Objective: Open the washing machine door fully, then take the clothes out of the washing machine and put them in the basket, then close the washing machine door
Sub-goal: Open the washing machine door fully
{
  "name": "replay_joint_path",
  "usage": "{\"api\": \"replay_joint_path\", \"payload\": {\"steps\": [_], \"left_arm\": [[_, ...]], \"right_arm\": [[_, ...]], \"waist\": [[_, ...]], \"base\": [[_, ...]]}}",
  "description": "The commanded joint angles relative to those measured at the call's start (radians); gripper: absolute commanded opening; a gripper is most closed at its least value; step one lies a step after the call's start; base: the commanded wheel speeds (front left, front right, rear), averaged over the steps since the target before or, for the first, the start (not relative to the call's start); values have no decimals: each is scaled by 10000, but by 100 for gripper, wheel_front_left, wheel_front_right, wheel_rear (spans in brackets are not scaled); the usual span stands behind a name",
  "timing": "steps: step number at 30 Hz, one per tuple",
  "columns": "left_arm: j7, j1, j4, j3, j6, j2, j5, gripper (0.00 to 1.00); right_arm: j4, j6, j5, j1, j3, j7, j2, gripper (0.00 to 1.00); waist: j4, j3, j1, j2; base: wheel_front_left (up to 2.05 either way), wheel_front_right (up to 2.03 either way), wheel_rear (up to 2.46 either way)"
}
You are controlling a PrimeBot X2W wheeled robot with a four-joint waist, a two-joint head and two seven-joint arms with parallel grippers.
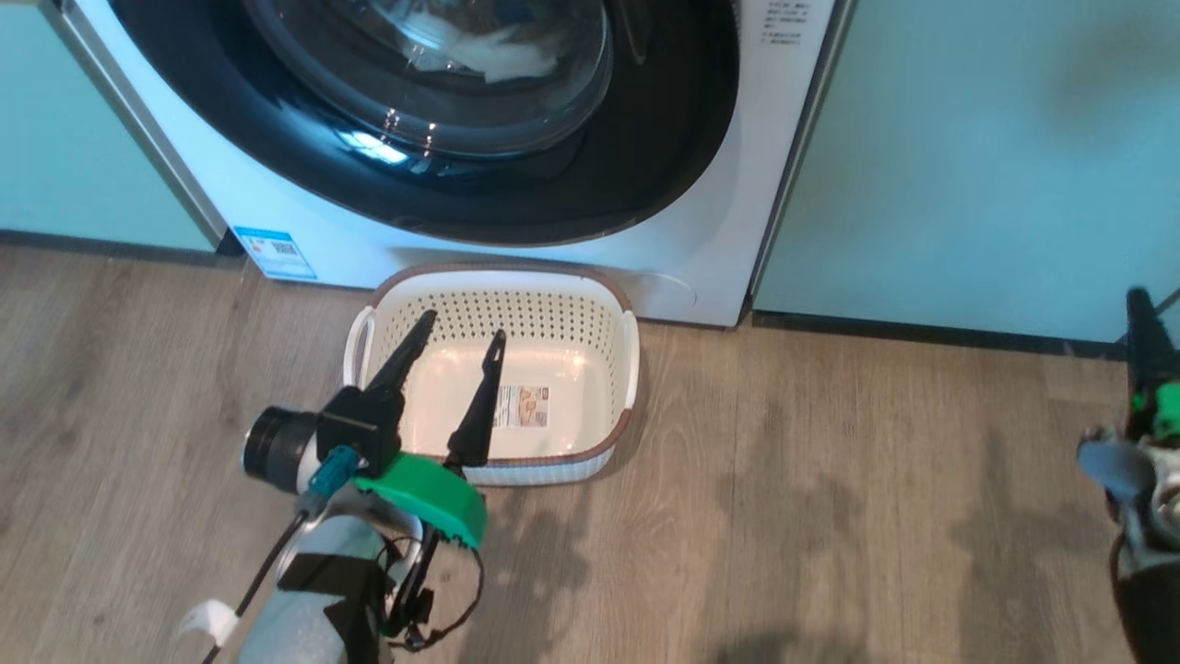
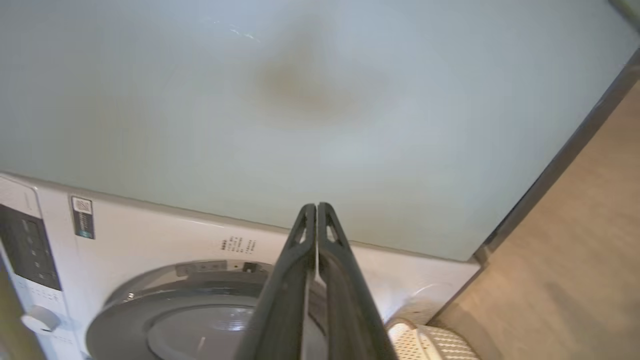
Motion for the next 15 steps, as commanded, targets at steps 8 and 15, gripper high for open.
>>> {"api": "replay_joint_path", "payload": {"steps": [8,15], "left_arm": [[-63,-976,-501,87,-73,44,-83,100],[-63,-1328,-687,-142,-41,27,-168,100]], "right_arm": [[298,-29,2469,-1878,-114,2307,-193,0],[710,-29,3214,-2981,186,4031,-354,0]], "waist": [[347,707,-1,0],[667,1277,-1,0]], "base": [[0,0,0],[0,0,0]]}}
